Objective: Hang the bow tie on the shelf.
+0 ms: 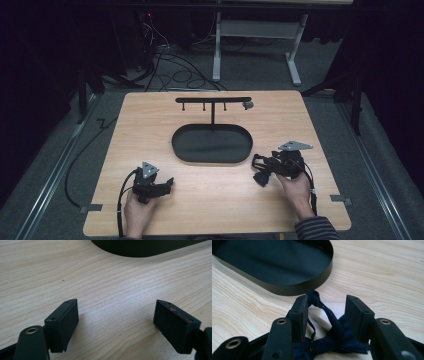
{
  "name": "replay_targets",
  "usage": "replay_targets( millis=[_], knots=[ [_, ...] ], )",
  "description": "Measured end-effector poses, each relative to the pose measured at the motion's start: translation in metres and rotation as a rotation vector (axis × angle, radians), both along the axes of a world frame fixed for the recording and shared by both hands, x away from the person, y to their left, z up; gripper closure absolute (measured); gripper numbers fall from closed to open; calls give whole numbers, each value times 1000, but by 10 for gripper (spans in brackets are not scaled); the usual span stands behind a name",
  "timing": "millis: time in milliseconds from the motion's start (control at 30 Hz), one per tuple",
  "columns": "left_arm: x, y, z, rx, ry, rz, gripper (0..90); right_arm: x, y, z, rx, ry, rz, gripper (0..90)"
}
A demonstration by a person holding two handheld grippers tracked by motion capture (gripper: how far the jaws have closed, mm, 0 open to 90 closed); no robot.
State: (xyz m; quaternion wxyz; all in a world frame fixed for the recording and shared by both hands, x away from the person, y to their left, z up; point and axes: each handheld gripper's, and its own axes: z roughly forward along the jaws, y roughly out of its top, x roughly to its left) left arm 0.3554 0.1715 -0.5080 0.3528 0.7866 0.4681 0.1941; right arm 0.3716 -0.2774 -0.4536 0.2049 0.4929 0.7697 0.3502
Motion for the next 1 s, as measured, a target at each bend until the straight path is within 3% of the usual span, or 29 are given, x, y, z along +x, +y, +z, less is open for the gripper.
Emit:
replay_targets(
  millis=[533,833,1000],
  knots=[
    [0,0,0,-1,0,0,204,19,16,-11,-43,44,52,638],
    [0,0,0,-3,0,0,204,24,18,-19,-51,86,80,733],
    [0,0,0,-2,0,0,204,25,16,-21,-36,106,95,836]
  ],
)
